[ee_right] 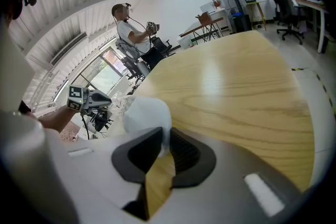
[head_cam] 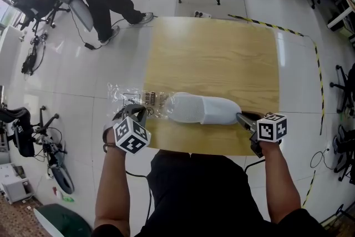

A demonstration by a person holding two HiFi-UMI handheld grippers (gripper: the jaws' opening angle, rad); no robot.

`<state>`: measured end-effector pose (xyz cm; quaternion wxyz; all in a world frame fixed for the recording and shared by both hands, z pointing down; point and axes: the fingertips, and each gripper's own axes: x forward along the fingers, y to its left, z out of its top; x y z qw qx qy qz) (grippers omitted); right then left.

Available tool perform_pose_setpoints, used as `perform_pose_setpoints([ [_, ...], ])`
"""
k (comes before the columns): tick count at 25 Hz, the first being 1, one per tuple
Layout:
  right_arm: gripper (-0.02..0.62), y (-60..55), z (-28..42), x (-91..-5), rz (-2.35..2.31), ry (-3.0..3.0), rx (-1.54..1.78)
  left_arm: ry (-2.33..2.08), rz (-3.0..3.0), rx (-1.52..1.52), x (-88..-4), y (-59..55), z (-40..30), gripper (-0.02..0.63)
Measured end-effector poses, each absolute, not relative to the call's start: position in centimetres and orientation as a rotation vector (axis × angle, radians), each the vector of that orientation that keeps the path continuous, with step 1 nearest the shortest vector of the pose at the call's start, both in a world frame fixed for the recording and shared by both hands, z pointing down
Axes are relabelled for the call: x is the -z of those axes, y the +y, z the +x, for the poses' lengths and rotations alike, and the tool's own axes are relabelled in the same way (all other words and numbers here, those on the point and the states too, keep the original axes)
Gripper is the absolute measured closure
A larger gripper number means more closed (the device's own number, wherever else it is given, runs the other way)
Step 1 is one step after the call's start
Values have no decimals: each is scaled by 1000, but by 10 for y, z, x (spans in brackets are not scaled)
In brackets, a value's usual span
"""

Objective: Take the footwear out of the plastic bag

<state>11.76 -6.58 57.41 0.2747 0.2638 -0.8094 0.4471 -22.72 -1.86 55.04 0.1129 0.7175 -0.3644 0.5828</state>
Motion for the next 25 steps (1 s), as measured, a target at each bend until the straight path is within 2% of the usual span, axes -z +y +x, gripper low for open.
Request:
perform_pose_setpoints([
  [25,543,-75,122,-579,714,-2156,-1221,-1191,2009,-1823,-534,-51,-278,598],
])
